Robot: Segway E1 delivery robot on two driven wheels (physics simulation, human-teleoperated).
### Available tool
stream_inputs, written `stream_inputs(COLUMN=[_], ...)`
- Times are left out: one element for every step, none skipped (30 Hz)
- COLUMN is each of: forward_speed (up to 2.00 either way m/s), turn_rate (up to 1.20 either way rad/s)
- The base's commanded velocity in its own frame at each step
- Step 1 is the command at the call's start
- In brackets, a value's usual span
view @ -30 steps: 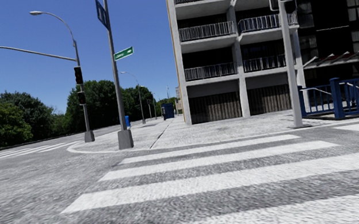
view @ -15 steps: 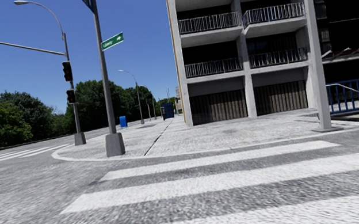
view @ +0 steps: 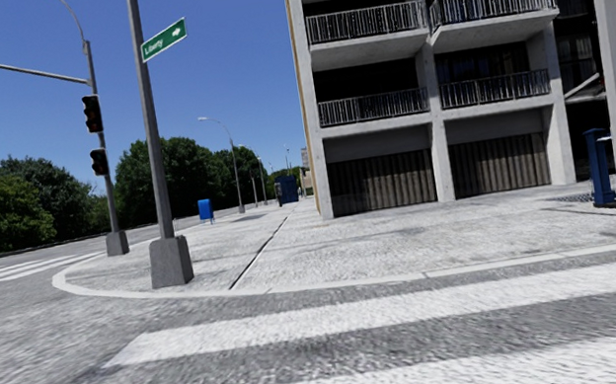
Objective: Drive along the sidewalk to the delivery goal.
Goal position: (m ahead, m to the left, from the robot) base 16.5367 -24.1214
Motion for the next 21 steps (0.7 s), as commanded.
stream_inputs(forward_speed=[2.0,2.0,2.0,2.0,2.0,2.0,2.0,2.0,2.0,2.0,2.0,2.0,2.0,2.0,2.0,2.0,2.0,2.0,2.0,2.0,2.0], turn_rate=[0.0,0.0,0.0,0.0,0.0,0.0,-0.53,-0.99,-1.01,-1.01,-1.02,-0.68,-0.16,-0.04,-0.04,0.0,0.0,0.0,0.0,0.0,0.0])
